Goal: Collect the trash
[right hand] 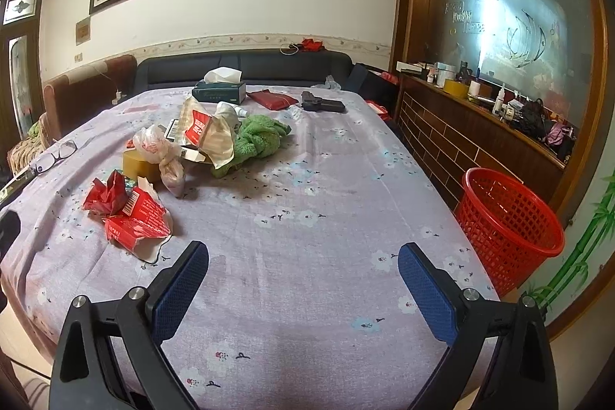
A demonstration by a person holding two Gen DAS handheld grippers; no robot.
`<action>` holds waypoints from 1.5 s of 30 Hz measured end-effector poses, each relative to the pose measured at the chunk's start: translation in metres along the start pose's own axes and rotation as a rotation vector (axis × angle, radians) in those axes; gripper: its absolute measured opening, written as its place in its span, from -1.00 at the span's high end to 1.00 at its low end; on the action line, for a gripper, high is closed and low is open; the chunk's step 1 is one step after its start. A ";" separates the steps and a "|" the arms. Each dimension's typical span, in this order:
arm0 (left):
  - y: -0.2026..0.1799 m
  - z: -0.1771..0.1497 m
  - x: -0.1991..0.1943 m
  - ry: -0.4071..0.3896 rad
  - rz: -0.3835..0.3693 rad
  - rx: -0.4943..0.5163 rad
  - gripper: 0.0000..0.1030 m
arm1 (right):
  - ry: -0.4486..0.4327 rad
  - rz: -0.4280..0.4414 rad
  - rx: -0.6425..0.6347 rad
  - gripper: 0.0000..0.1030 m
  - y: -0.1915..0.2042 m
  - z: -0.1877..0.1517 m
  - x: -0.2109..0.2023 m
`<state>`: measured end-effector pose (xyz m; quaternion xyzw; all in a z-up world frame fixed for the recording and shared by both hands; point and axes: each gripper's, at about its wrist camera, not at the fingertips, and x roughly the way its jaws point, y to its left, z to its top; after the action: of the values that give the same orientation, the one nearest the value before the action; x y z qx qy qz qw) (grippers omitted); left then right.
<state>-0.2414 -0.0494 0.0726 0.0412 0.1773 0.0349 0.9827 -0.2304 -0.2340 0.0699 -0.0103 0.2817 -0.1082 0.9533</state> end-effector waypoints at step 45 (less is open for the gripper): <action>0.019 -0.007 0.044 0.204 -0.122 0.016 -1.00 | 0.069 0.138 -0.017 -0.32 0.005 -0.002 0.011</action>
<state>-0.2043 -0.0264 0.0525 0.0345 0.2790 -0.0223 0.9594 -0.2210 -0.2313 0.0618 0.0049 0.3154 -0.0402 0.9481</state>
